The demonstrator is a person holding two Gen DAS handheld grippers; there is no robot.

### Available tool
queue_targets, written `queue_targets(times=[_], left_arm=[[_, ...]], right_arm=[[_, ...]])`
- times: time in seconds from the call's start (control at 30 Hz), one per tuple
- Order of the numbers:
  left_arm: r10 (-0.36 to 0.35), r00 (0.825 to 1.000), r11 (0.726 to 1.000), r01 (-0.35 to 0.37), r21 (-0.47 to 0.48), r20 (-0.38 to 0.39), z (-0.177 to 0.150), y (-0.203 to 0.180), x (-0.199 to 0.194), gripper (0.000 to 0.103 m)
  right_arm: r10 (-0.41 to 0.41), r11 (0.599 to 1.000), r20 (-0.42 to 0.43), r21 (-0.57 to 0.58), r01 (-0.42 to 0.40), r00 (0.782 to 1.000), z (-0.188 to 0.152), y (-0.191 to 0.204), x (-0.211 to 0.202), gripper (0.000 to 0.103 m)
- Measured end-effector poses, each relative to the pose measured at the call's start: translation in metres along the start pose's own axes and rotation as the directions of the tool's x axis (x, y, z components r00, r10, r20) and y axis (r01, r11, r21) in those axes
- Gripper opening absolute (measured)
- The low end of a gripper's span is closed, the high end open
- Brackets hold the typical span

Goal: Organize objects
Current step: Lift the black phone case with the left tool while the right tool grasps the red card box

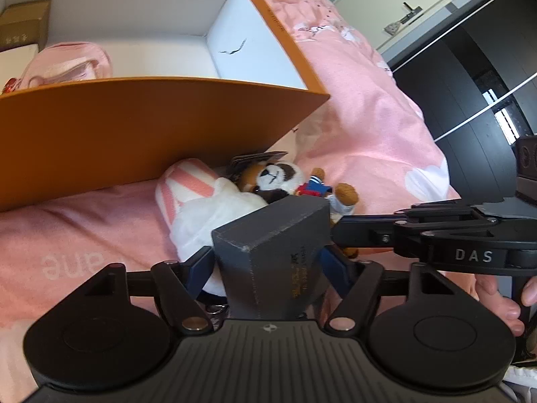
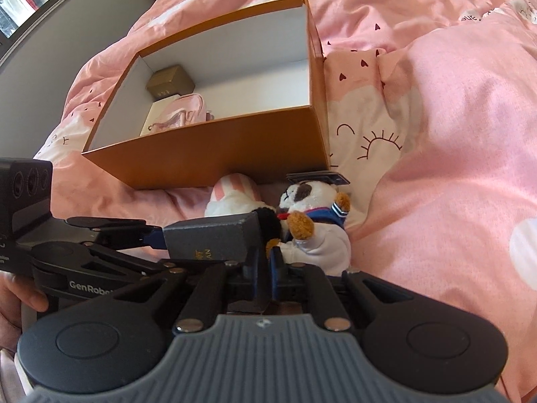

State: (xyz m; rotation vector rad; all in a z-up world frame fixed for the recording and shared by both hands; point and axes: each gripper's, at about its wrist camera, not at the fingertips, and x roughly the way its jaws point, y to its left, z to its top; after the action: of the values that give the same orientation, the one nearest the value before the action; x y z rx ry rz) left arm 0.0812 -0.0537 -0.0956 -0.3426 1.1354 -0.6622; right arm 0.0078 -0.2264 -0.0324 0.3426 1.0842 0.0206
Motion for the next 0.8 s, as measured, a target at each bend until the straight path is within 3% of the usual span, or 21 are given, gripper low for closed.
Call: queue_targets(times=[0.1,0.27,0.4,0.5,0.6,0.8], left_arm=[[0.006,1.0,1.0,-0.006,0.02,0.021,-0.001,-0.007,-0.009,0.058],[0.013,0.999,1.0,-0.014,0.025,0.049,-0.003,-0.01,-0.029,0.047],[0.058,0.995,0.998,-0.06,0.028,0.087,-0.004,-0.011,-0.054,0.045],[0.093,0.988,0.996,-0.094,0.001,0.125,-0.007,-0.008,-0.074,0.045],[0.115,0.982,0.993,-0.112,-0.028,0.151,-0.01,-0.005,-0.086,0.045],[0.148,0.974,0.988,-0.137,-0.072,0.169,-0.011,0.004,-0.092,0.045]], right_arm=[[0.0,1.0,0.0,0.002,0.0,1.0,-0.001,0.0,-0.001,0.008],[0.013,1.0,-0.017,-0.015,-0.013,1.0,-0.003,0.004,-0.003,0.013],[0.054,0.998,-0.043,-0.043,-0.055,0.998,-0.006,0.01,-0.008,0.037],[0.094,0.993,-0.09,-0.067,-0.1,0.992,-0.011,0.017,-0.009,0.046],[0.107,0.988,-0.151,-0.096,-0.123,0.983,-0.018,0.024,-0.003,0.072],[0.06,0.988,-0.232,-0.126,-0.091,0.971,-0.034,0.031,0.025,0.074]])
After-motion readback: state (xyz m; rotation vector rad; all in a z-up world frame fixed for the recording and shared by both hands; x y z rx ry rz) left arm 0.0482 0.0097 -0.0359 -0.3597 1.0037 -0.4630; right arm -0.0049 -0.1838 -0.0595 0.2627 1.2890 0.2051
